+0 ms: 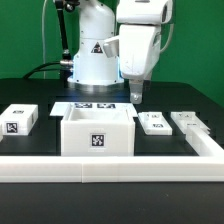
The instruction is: Assemble cabinet
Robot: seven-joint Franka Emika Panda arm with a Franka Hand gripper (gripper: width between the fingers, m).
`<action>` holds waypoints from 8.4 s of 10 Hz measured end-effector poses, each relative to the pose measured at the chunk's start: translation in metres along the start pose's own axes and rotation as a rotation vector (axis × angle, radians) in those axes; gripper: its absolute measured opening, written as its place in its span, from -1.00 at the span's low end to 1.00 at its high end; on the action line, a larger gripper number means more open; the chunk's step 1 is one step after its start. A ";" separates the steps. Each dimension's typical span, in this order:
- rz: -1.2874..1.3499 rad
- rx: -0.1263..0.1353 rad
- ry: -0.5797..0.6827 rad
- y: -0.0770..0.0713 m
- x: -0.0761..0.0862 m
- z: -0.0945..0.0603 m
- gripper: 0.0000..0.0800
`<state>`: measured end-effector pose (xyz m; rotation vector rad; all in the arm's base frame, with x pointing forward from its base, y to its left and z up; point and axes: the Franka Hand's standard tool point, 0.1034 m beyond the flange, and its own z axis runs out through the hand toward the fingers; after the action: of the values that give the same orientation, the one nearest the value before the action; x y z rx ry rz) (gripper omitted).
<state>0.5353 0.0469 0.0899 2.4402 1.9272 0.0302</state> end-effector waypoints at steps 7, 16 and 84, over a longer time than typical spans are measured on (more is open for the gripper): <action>-0.236 -0.040 -0.040 -0.028 -0.008 0.006 1.00; -0.214 -0.003 -0.025 -0.078 -0.043 0.034 1.00; -0.163 -0.009 0.009 -0.104 0.082 0.015 0.99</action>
Offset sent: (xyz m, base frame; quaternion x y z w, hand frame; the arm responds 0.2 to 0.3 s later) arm -0.0338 -0.0107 -0.0067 -0.0435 -0.0365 -0.1320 0.9896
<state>0.4534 0.1511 0.0708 2.2725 2.1179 0.0461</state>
